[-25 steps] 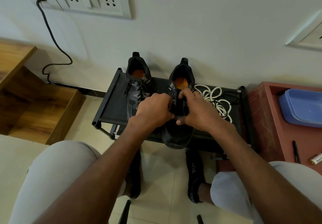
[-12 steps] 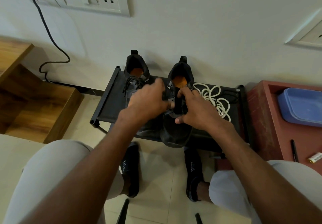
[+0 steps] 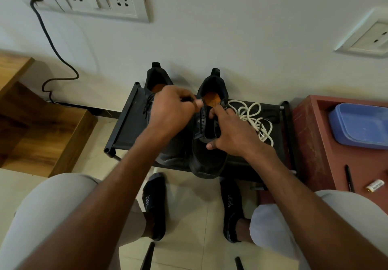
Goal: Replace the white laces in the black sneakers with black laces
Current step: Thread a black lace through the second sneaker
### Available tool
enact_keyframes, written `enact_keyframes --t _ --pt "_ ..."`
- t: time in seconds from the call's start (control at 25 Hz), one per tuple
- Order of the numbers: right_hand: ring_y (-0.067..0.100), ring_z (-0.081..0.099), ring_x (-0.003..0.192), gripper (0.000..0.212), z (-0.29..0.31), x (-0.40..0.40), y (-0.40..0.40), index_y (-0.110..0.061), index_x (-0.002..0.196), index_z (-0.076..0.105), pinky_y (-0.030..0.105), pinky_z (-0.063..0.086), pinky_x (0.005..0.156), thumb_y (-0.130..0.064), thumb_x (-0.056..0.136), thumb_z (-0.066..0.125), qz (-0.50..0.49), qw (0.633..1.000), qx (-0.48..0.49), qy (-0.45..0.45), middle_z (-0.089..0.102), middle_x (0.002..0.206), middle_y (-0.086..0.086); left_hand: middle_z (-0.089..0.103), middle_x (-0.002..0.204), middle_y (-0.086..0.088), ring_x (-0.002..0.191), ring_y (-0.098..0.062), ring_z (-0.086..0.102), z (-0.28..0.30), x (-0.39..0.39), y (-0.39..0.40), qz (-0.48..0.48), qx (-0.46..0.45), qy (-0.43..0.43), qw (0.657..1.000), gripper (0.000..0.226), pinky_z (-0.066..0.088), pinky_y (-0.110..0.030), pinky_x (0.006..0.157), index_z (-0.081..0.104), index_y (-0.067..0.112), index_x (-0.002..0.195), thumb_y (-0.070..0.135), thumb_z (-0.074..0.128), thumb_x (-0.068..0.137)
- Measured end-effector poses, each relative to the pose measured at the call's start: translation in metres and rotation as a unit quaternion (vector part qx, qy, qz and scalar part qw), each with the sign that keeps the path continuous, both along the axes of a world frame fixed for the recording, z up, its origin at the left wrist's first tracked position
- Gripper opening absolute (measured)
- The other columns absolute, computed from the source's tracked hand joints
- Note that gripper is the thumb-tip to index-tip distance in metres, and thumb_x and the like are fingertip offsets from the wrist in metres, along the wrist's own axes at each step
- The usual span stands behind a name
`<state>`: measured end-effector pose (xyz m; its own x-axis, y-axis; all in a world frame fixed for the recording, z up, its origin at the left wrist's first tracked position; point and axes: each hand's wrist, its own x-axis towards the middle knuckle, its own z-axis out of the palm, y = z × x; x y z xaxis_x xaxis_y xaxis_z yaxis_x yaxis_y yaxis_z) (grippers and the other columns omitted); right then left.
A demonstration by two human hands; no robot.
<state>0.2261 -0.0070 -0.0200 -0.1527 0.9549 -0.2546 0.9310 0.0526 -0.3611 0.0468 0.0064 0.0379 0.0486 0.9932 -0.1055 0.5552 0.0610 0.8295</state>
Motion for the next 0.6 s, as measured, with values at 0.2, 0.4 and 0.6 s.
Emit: enact_keyframes --t 0.2,0.4,0.6 --pt "0.027 0.062 0.107 0.081 0.003 -0.001 -0.001 -0.036 0.127 0.039 0.045 0.056 0.084 -0.042 0.068 0.095 0.003 1.0 -0.006 0.004 0.049 0.13 0.0 0.073 0.088 -0.013 0.084 -0.03 0.07 0.008 -0.015 0.002 0.062 0.013 -0.059 0.996 0.02 0.06 -0.043 0.076 0.077 0.016 0.082 0.03 0.07 0.096" --pt "0.027 0.064 0.104 0.08 0.005 -0.003 -0.001 -0.035 0.124 0.038 0.047 0.057 0.085 -0.042 0.068 0.095 -0.002 1.0 -0.007 0.002 0.05 0.128 -0.001 0.061 0.118 -0.011 0.119 -0.035 0.057 -0.02 -0.018 -0.002 -0.061 -0.152 0.356 0.92 0.03 0.045 -0.055 0.104 0.064 0.015 0.097 0.045 0.07 0.092" --pt "0.029 0.066 0.104 0.081 0.005 -0.005 0.001 -0.019 0.122 0.042 0.049 0.057 0.085 -0.046 0.067 0.095 -0.037 0.999 -0.011 -0.02 0.062 0.119 0.004 0.037 0.153 -0.011 0.149 -0.034 0.025 -0.021 0.001 -0.009 -0.112 0.036 0.416 0.902 0.073 0.014 -0.059 0.12 0.044 0.023 0.145 0.05 0.076 0.084"
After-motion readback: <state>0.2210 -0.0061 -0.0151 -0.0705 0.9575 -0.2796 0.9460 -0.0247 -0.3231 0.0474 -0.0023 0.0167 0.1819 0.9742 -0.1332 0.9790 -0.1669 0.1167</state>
